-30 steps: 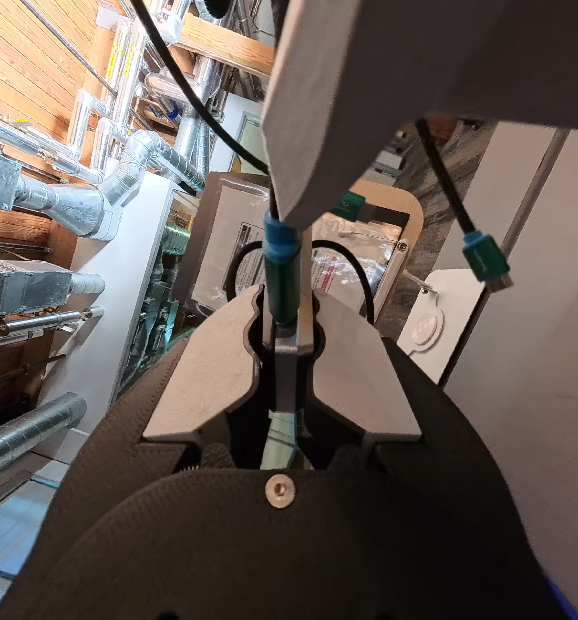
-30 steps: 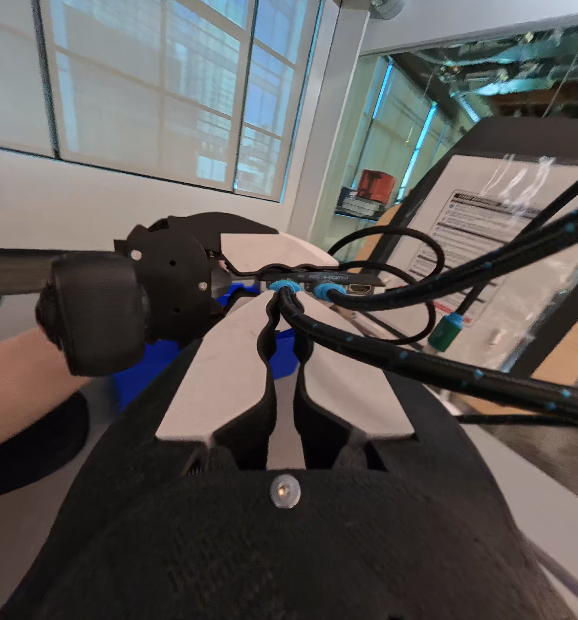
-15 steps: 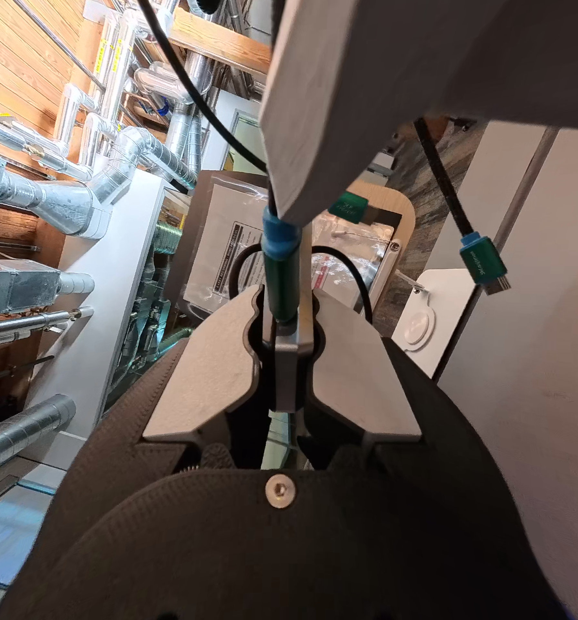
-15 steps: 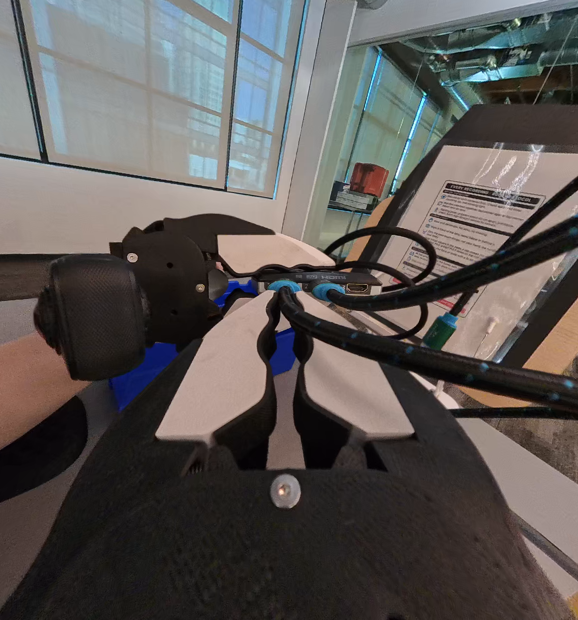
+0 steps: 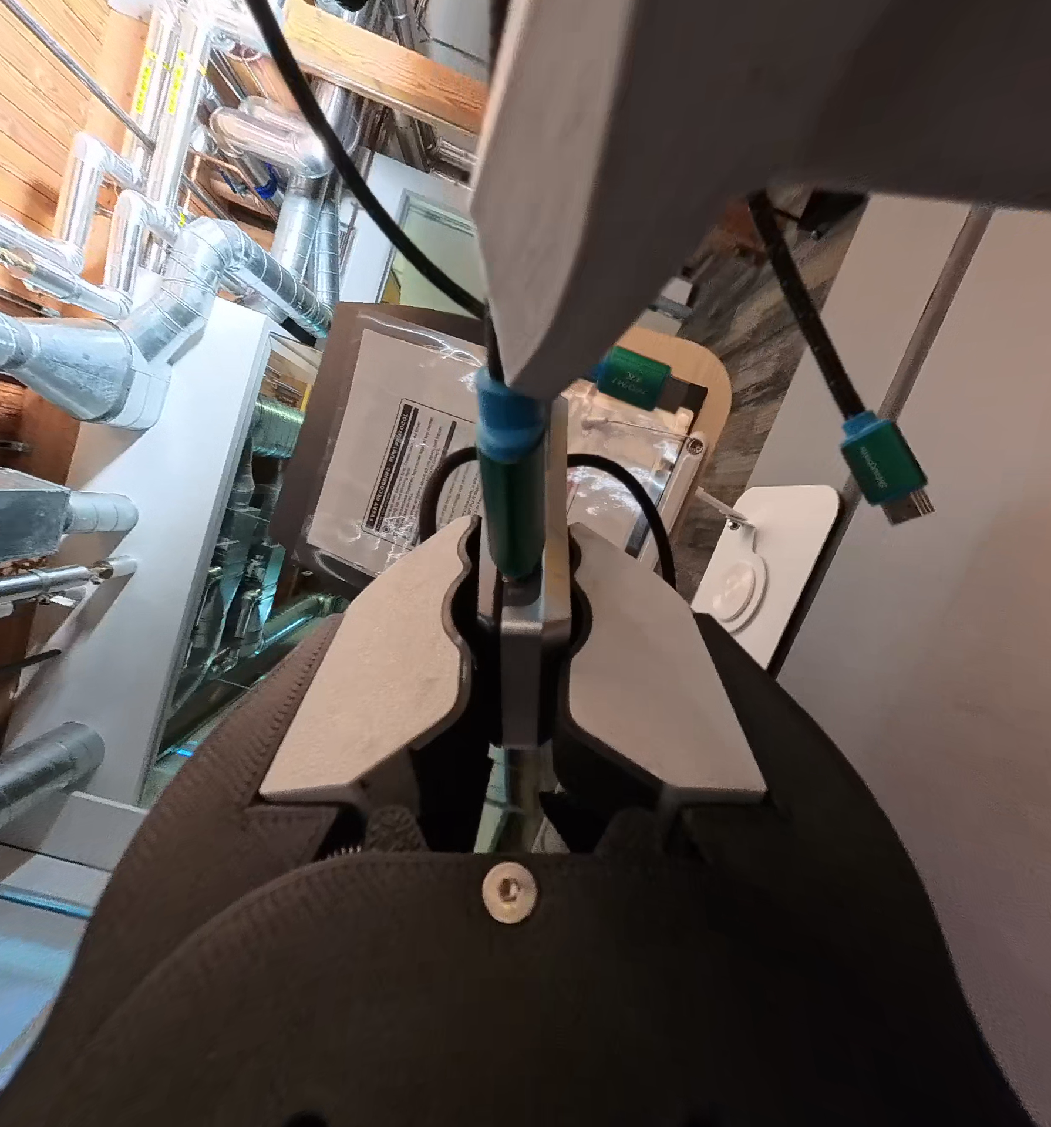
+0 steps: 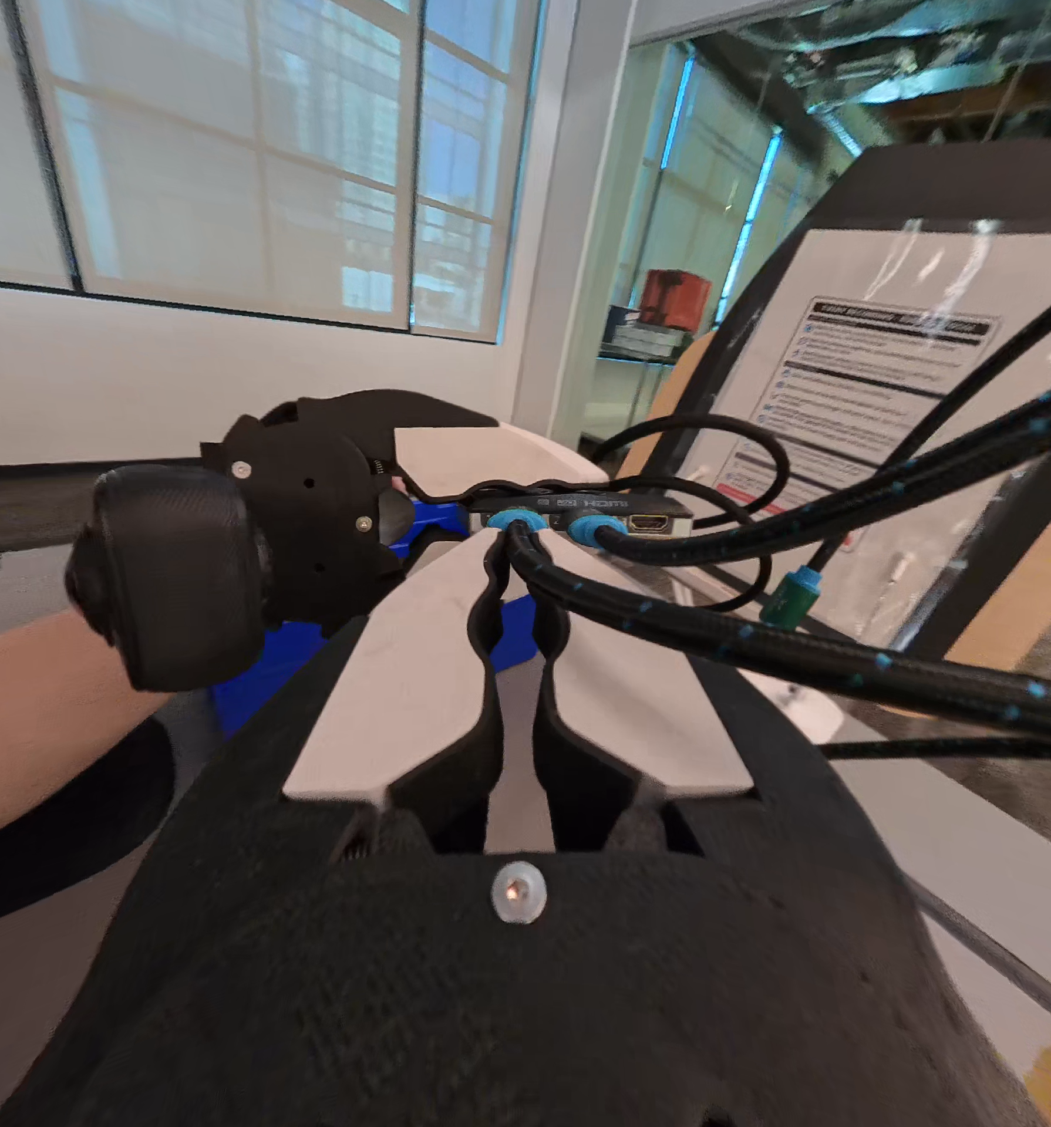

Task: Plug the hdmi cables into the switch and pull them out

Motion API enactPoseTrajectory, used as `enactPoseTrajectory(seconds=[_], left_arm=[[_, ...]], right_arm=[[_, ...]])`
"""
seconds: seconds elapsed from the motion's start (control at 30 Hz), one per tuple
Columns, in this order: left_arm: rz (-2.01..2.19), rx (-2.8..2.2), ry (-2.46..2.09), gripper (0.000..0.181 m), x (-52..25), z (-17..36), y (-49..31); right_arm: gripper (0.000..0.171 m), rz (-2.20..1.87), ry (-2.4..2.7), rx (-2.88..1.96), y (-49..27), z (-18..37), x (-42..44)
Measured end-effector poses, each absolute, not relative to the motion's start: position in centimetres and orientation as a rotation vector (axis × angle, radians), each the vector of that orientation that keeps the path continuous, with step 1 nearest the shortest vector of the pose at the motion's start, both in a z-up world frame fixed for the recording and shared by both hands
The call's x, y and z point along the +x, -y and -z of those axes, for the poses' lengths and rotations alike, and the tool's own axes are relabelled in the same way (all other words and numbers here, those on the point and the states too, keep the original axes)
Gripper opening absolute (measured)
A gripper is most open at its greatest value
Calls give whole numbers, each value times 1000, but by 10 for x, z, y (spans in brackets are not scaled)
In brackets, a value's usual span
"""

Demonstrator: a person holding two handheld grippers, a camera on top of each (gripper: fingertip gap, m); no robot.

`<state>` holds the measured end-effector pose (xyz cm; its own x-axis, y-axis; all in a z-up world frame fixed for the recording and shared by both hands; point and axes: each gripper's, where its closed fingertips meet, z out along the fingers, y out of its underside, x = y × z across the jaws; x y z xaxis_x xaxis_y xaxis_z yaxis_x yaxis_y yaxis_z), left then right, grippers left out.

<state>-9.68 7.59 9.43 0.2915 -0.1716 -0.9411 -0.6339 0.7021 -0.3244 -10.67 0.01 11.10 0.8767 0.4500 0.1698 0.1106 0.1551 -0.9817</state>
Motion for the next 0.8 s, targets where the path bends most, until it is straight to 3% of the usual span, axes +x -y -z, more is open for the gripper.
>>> enactPoseTrajectory(seconds=[0.43, 0.7, 0.8], left_arm=[[-353, -757, -1246, 23, -99, -103, -69], [-318, -775, -1242, 24, -99, -103, -70], [-352, -779, -1223, 22, -103, -106, -72]], right_arm=[[7, -485, 525, -1372, 5, -117, -105], [7, -190, 516, -1334, 6, -119, -109], [8, -362, 495, -1333, 9, -124, -107]])
